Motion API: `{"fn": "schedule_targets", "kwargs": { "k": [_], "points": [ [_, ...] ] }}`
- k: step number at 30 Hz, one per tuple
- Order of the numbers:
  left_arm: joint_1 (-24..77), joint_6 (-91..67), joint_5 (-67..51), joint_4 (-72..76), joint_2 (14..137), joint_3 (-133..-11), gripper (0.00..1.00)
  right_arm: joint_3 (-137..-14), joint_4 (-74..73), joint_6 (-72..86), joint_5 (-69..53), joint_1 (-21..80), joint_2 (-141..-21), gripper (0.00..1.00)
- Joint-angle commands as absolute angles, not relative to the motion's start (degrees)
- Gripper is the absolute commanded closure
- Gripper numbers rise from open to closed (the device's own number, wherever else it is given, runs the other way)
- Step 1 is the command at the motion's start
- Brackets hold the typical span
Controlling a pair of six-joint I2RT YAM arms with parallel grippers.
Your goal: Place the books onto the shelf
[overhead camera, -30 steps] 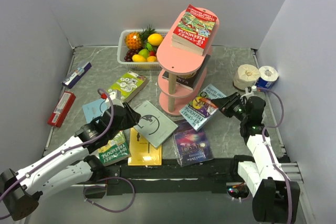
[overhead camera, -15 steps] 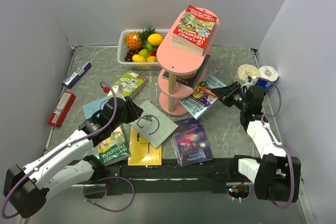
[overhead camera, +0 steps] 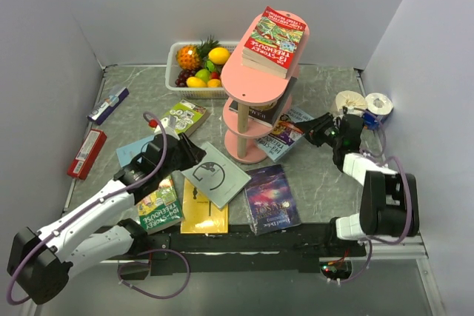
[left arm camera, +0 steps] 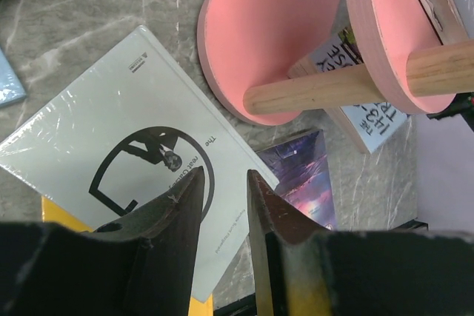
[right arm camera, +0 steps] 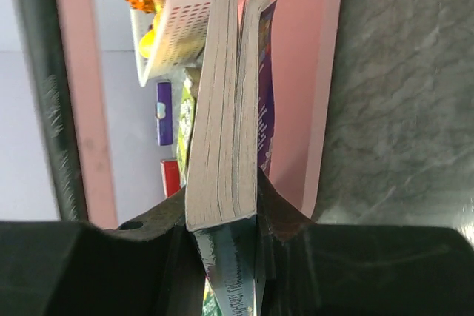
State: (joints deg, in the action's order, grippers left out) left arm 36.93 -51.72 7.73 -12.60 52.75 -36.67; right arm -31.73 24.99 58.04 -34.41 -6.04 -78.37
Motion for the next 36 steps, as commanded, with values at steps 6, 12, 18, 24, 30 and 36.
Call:
{"fn": "schedule_targets", "kwargs": {
  "k": [6, 12, 18, 24, 30, 36],
  "points": [
    [36.48, -52.21, 6.15, -9.14, 54.4, -36.83, 0.64, -46.91, 20.15, 54.68, -35.24, -3.26, -88.49, 0.98],
    [36.04, -51.77, 6.33, -9.23, 55.63, -37.88, 0.64, -52.73, 10.99, 49.66, -34.89, -2.29, -91.76, 0.67],
    [35.86, -51.77, 5.63, -8.53, 56.78, -37.97, 0.65, -52.83, 10.37, 48.78, -34.89, -1.84, -90.97, 0.92],
    [35.77, -51.42, 5.54, -9.05, 56.87, -38.32, 0.65, -51.24, 5.29, 46.25, -28.94, -1.32, -81.42, 1.0],
    [35.42, -50.36, 5.8, -11.51, 57.57, -40.78, 0.65, -54.49, -18.43, 37.81, -17.77, -0.27, -64.38, 1.0],
    [35.24, -50.8, 3.52, -10.21, 56.08, -39.82, 0.64, -51.51, -30.83, 34.02, -17.48, 2.46, -51.18, 1.0]
  ]
}}
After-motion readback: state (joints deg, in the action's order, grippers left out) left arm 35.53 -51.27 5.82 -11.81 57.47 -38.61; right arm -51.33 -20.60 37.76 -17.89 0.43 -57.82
